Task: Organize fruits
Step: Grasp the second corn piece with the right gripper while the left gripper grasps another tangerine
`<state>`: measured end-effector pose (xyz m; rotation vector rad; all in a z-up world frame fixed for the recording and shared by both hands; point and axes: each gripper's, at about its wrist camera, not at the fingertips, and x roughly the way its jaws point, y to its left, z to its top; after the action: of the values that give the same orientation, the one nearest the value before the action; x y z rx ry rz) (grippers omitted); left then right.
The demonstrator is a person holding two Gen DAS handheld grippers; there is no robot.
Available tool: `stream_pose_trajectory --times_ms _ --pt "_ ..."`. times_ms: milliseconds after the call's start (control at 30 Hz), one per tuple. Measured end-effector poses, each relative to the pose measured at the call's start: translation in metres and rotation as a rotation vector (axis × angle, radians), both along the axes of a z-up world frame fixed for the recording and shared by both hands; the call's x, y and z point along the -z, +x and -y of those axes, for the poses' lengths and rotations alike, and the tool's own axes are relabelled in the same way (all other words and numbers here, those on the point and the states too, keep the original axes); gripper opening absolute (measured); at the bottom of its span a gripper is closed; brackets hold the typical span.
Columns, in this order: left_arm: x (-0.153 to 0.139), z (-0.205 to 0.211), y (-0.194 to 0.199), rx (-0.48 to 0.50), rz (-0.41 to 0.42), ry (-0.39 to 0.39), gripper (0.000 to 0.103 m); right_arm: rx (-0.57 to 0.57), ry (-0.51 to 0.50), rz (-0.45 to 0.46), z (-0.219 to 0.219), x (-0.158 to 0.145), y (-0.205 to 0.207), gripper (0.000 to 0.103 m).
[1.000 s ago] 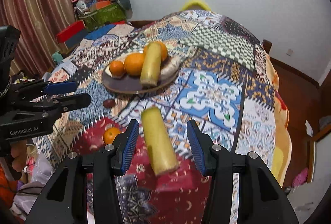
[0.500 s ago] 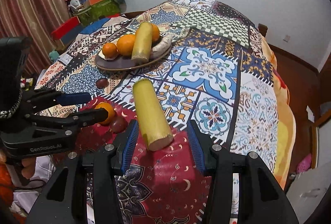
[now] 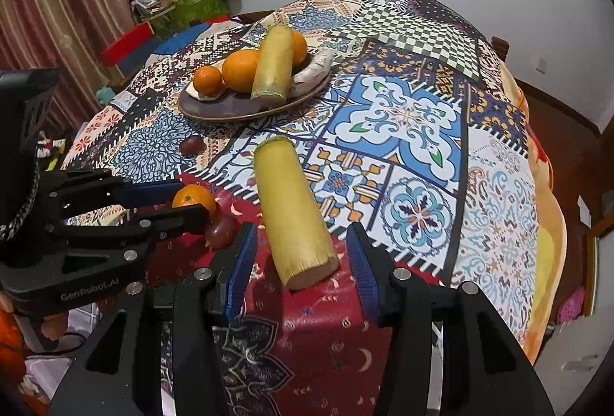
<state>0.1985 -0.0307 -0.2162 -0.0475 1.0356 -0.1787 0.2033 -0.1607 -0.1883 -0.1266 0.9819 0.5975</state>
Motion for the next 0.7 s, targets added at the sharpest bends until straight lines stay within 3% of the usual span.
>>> stream_pose_trajectory --times_ms 233,567,700 --pt "-0.011 -0.024 0.003 -0.059 0.033 0.003 0.033 -0.025 0.005 -0.051 -0.012 0.013 0.014 0.045" --pt "-0.005 -0.053 0.01 -0.126 0.024 -0.013 0.033 -0.062 -0.035 -0.053 -0.031 0.026 0.025 0.045" --pt "-0.003 -0.052 0.011 -0.124 0.02 -0.011 0.033 -0.066 -0.022 -0.053 -0.035 0.025 0.03 0.038"
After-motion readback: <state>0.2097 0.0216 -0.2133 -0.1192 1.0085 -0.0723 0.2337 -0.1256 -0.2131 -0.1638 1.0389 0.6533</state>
